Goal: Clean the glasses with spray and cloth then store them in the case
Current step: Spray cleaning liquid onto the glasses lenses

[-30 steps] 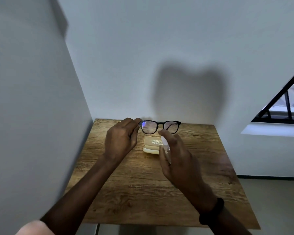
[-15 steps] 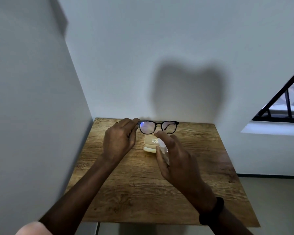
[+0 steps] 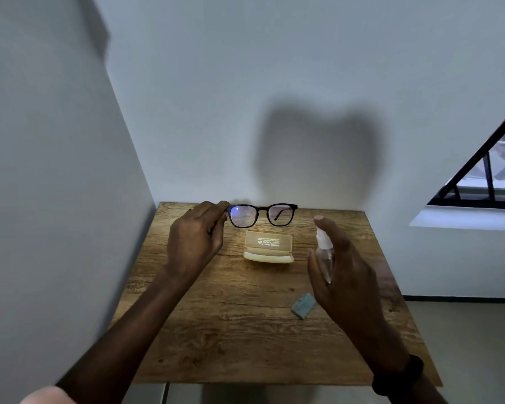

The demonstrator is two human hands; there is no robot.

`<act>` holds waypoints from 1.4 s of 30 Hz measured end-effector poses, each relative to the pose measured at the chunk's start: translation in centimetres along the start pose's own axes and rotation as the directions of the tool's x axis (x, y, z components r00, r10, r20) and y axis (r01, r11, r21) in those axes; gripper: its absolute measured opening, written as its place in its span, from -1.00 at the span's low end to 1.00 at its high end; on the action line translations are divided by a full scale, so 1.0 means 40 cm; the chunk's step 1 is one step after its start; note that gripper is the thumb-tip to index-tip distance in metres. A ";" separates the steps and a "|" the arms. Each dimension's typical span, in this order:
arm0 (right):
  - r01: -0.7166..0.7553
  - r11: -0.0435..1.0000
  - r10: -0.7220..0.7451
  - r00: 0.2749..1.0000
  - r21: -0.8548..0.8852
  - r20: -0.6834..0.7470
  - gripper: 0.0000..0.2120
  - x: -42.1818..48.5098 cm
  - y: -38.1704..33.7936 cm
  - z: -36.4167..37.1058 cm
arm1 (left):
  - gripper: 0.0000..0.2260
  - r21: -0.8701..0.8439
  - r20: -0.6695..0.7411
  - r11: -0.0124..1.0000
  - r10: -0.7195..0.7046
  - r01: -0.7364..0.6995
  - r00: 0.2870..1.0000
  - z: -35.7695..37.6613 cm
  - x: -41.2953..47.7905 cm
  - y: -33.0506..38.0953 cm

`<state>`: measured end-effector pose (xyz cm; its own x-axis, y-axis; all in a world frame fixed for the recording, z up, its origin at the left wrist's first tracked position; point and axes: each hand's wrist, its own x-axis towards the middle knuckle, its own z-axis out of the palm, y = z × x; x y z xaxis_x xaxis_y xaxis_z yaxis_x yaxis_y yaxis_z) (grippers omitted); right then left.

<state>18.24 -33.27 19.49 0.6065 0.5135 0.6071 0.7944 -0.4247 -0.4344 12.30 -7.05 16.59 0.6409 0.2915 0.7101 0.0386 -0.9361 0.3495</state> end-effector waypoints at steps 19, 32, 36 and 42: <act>0.019 1.000 -0.019 1.000 -0.019 -0.023 -0.36 -0.004 -0.011 0.011 | -0.81 -0.011 0.026 1.000 0.000 0.000 1.000 0.011 -0.004 -0.004; -0.109 0.993 0.110 0.994 -0.038 0.017 -0.37 0.042 -0.009 0.039 | -0.78 0.090 0.062 0.989 0.114 -0.120 0.991 0.008 -0.013 0.016; -0.109 0.985 0.114 0.993 -0.132 0.028 -0.77 0.102 -0.020 0.048 | -0.76 0.148 0.098 0.965 0.202 -0.215 0.975 0.002 -0.015 0.043; -0.019 0.953 0.065 0.988 -0.303 0.142 -0.88 0.132 -0.044 0.087 | -0.79 0.200 0.095 0.952 0.214 -0.230 0.972 -0.004 -0.014 0.054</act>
<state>20.16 -27.23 21.15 0.6555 0.5854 0.4772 0.7348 -0.6402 -0.2240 11.91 -9.18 17.05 0.7044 0.0640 0.7070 0.0432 -0.9979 0.0473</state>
